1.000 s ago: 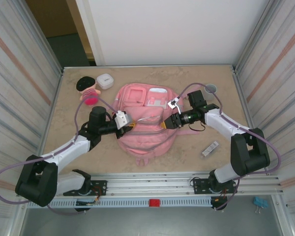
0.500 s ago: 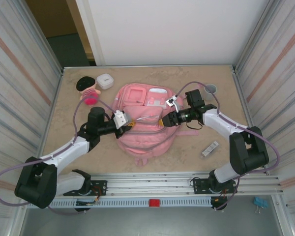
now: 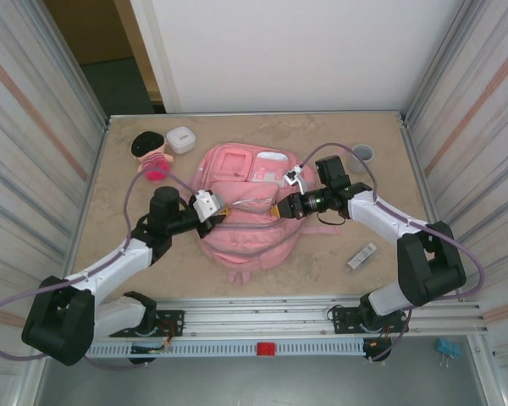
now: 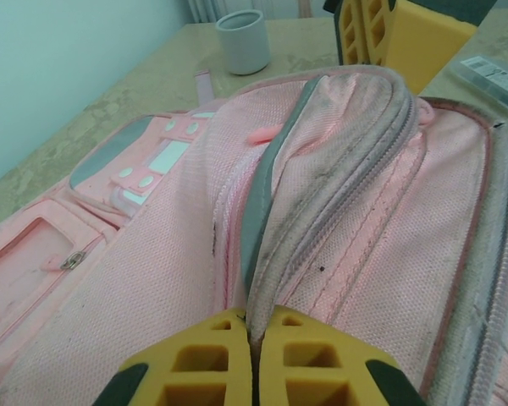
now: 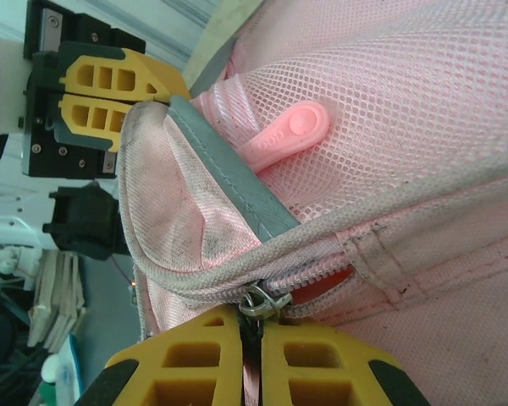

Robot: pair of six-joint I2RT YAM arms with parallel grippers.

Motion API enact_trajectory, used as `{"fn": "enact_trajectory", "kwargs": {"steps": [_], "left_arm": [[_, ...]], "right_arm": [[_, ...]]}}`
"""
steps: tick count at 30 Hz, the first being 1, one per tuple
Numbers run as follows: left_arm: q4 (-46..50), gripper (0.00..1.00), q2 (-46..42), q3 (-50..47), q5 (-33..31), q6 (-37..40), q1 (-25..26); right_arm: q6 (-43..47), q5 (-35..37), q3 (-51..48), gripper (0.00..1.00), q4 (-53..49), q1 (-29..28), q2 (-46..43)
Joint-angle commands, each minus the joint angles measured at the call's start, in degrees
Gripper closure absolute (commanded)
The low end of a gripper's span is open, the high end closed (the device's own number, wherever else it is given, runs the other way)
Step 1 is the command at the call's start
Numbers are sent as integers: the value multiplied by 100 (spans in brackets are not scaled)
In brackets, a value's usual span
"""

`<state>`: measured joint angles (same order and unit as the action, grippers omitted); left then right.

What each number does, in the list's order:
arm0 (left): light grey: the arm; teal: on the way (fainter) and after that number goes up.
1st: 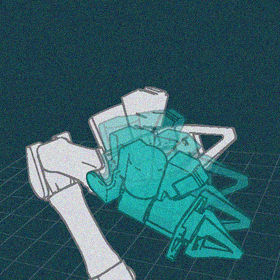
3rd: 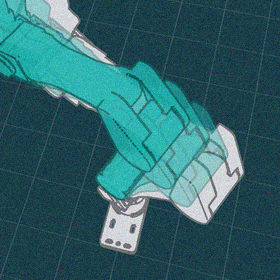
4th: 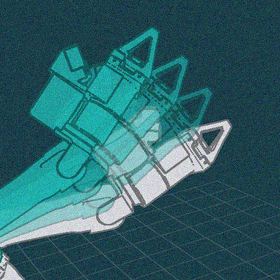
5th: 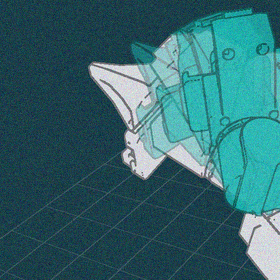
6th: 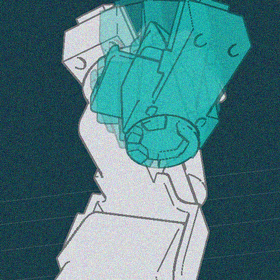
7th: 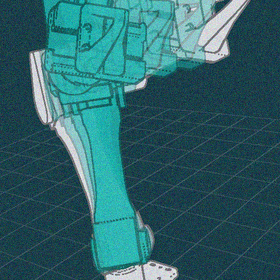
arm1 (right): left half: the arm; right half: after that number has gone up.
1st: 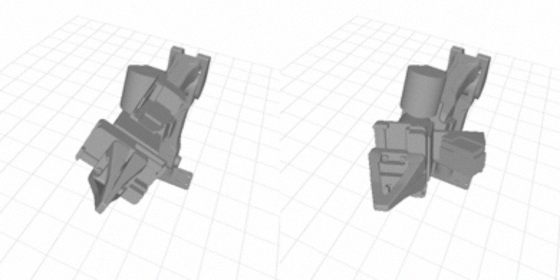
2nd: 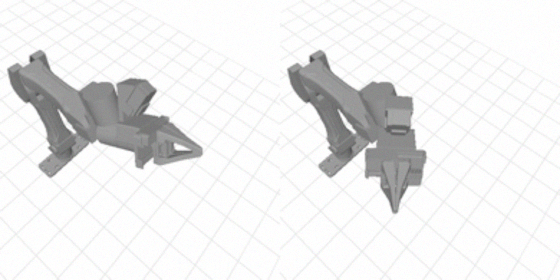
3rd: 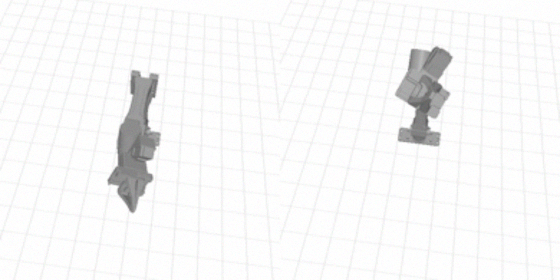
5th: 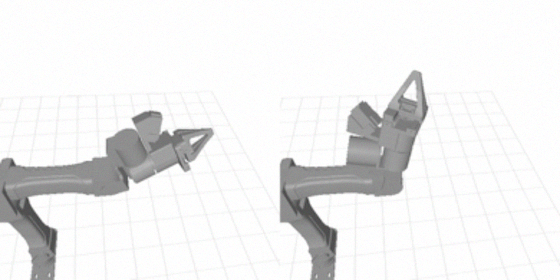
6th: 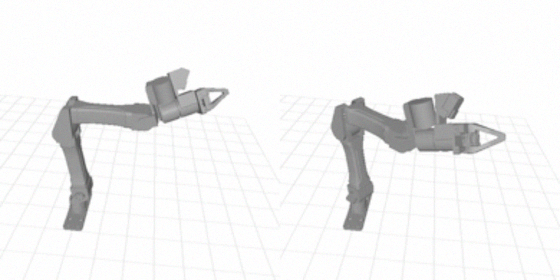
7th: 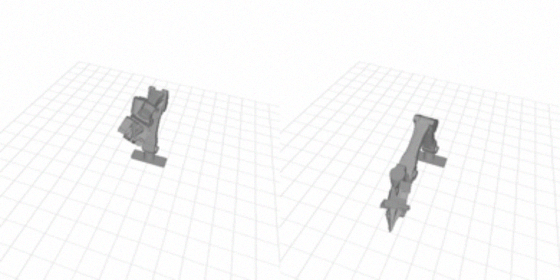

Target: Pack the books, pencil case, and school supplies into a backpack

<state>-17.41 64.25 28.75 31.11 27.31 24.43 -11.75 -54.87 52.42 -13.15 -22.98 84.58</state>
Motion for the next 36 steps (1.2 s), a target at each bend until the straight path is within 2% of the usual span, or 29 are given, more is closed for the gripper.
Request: {"fn": "enact_trajectory", "kwargs": {"steps": [1,9,17,21,24,36], "left_arm": [[-548,100,-216,102,-874,-38,131],[-400,100,-75,196,-2309,248,655],[-284,100,114,293,-3330,491,1124],[-211,100,14,261,-3575,533,1130],[-169,100,-59,236,-3717,635,1193],[-543,100,350,438,-3981,270,1675]], "right_arm": [[-454,-171,18,100,-147,-187,-228],[-1241,-366,161,100,-337,-198,-453],[-1746,-525,266,100,-574,-56,-529],[-1794,-472,334,100,-861,305,-608],[-1957,-491,356,100,-859,288,-619],[-3003,33,154,100,51,-802,-552]]}}
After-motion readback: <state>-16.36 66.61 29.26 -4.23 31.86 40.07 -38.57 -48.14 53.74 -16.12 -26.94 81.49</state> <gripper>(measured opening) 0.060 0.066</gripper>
